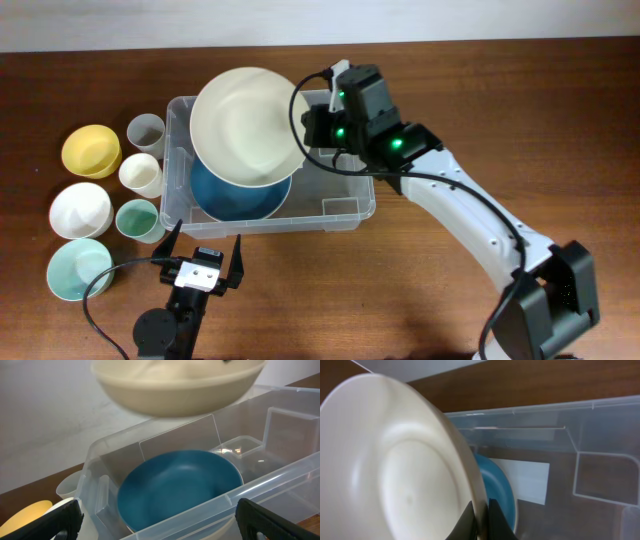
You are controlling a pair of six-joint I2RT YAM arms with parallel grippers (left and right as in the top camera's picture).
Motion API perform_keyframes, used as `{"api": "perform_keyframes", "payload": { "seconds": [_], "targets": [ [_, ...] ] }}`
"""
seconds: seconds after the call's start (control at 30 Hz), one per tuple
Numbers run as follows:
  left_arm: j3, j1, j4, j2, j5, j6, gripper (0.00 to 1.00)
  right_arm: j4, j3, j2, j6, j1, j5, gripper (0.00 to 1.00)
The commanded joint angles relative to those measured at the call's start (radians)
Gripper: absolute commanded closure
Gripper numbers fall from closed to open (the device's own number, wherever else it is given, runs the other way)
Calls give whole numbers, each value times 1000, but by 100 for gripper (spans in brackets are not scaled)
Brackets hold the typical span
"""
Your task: Pack container
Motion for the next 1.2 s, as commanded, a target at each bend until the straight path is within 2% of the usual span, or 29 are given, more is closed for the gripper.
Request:
{"api": "perform_keyframes", "payload": {
  "seconds": [0.0,0.27,0.97,1.17],
  "targets": [
    [-2,6,-5,-6,0,14,0,11,3,62,-2,18,66,96],
    [-2,6,-5,-6,0,14,0,33,3,177,8,23,-48,96],
    [-2,6,-5,-6,0,14,0,7,2,253,8,56,-164,94],
    [-2,6,-5,-6,0,14,0,8,2,287,8,55,-204,86]
  ]
}}
